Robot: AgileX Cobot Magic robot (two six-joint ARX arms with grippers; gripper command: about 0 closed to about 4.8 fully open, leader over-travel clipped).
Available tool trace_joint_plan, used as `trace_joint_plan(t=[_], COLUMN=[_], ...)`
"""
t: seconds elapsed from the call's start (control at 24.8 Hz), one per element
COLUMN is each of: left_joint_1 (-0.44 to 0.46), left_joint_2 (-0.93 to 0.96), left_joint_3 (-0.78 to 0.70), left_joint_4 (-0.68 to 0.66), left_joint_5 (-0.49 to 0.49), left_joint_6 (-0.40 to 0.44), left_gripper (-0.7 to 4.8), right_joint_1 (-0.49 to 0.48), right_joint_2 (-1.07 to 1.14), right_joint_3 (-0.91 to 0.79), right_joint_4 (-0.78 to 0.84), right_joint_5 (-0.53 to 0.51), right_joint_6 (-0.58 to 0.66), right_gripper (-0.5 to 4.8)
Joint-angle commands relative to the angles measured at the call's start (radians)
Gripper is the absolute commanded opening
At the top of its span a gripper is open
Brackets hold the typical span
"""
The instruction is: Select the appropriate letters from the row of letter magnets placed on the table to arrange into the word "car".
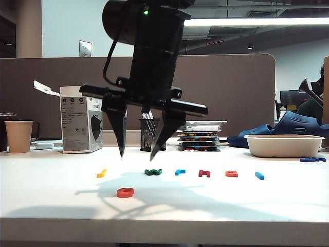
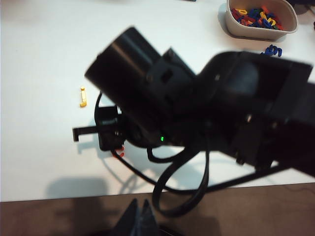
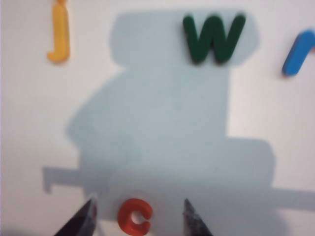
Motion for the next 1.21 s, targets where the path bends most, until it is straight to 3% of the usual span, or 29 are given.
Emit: trace_joint_plan(t=[0.04, 0.48, 1.21], left_joint_1=[0.000, 0.000, 0.000], left_joint_2=[-0.003, -0.003, -0.003], left_joint_3=[0.001, 0.001, 0.001], left_joint_4=[0.002, 0.002, 0.002], left_joint_5=[-0.003, -0.003, -0.004], left_joint_6=[0.001, 0.001, 0.001], left_gripper=[-0.05, -0.06, -0.06], right_joint_1=[-0.018, -0.179, -0.294], right_joint_2=[-0.006, -0.008, -0.004], right_joint_3=[0.044, 0.069, 0.005], right_joint_4=[-0.025, -0.198, -0.190], right_joint_5=[0.029, 0.116, 0.135], right_joint_6=[-0.037, -0.095, -0.052], right_gripper=[2.21, 2.21, 2.09])
